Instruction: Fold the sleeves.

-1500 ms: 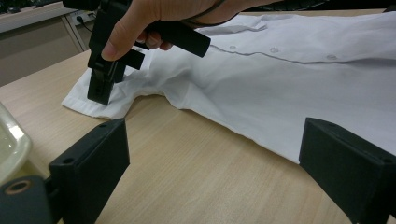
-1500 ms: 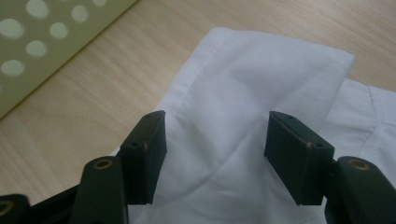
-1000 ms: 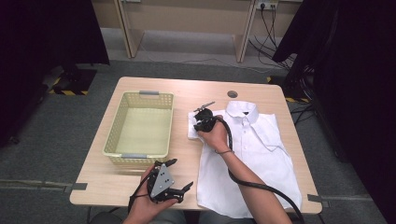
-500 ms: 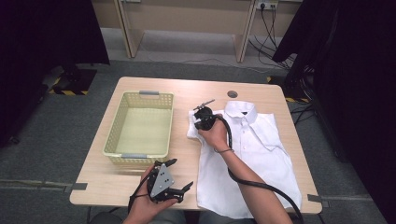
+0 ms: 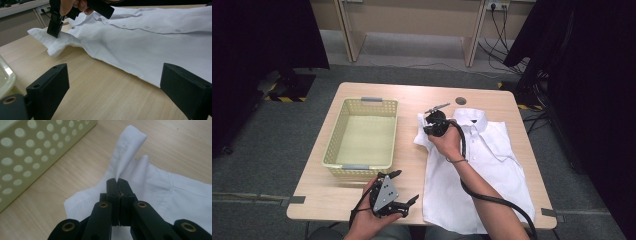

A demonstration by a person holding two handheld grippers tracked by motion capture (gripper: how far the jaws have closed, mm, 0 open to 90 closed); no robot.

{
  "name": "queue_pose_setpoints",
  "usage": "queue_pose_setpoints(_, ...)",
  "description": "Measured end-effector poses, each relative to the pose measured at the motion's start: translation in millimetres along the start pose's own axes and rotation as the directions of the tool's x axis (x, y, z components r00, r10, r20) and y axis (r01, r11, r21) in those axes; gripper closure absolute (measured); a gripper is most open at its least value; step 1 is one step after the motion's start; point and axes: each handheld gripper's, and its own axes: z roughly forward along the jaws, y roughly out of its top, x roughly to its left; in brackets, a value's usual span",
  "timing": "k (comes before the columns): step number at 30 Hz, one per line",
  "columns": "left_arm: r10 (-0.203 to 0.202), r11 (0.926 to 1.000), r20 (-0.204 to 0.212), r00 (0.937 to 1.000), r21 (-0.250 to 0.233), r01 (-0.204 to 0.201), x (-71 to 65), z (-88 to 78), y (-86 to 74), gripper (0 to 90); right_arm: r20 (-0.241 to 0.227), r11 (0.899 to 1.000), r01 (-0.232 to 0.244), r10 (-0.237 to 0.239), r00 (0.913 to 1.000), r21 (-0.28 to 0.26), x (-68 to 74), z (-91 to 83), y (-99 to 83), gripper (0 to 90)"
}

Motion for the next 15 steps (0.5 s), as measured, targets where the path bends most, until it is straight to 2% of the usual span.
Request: queue_pose_setpoints(15, 0.003, 0.9999, -0.003, 1.0, 0.012, -0.003, -1.2, 0.3, 0.1, 8.1, 0.016, 0.998, -0.033, 0.033, 0.9993, -0.047, -11.9, -22.7, -12.9, 89.3)
